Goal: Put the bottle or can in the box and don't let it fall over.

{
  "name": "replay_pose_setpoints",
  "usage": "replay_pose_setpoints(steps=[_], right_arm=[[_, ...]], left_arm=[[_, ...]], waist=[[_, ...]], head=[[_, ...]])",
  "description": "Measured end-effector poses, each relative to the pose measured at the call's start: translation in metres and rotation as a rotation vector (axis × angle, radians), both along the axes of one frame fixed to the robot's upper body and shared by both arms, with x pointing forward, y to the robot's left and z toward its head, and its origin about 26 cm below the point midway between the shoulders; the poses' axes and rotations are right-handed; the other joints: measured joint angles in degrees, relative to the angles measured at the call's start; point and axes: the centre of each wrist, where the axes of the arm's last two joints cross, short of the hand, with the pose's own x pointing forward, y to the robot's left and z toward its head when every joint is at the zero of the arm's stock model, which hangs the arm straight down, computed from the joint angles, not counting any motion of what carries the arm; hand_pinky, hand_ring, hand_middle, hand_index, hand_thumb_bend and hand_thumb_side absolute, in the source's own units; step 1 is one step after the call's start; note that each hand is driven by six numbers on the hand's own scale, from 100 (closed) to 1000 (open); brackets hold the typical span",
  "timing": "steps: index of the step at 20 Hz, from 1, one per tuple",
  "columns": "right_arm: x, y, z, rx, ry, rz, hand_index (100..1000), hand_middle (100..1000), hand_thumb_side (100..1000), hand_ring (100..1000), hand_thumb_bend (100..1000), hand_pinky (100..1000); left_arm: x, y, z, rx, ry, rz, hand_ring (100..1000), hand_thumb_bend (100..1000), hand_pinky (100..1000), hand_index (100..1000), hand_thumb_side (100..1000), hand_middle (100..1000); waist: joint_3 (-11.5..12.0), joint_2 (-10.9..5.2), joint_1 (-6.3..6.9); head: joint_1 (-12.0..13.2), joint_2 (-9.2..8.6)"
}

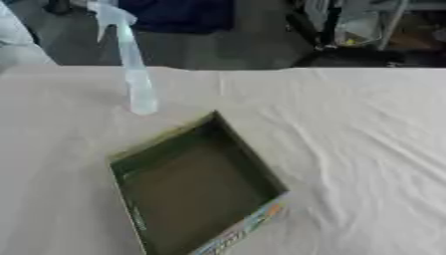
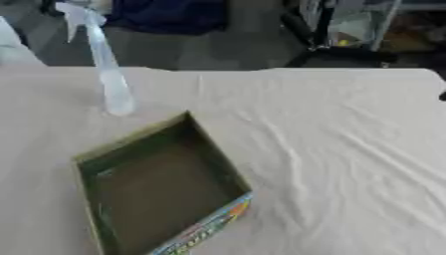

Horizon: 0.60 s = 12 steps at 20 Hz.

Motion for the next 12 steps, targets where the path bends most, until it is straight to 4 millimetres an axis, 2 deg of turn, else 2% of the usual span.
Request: replay_pose_setpoints(steps=[6,12], right_arm=[[0.000,0.001,-0.002,0.000,0.082,0.122,1000,1000,470,1000,100,1000],[-0.001,0.000,-0.003,0.039,0.160,0.202,1000,1000,470,1000,100,1000]], left_arm=[[0.008,0.000,-0.011,0.040,0.073,-0.008,1000,100,1000,796,736,1000],[0.023,0.011,-0.025,0.157,0.161,0.009,1000,100,1000,775,766,1000]], waist=[[-0.8,-0.37,0.34],[-1.0,-0.49,0.51]], head=[[0.4,0.11],[0.5,0.13]])
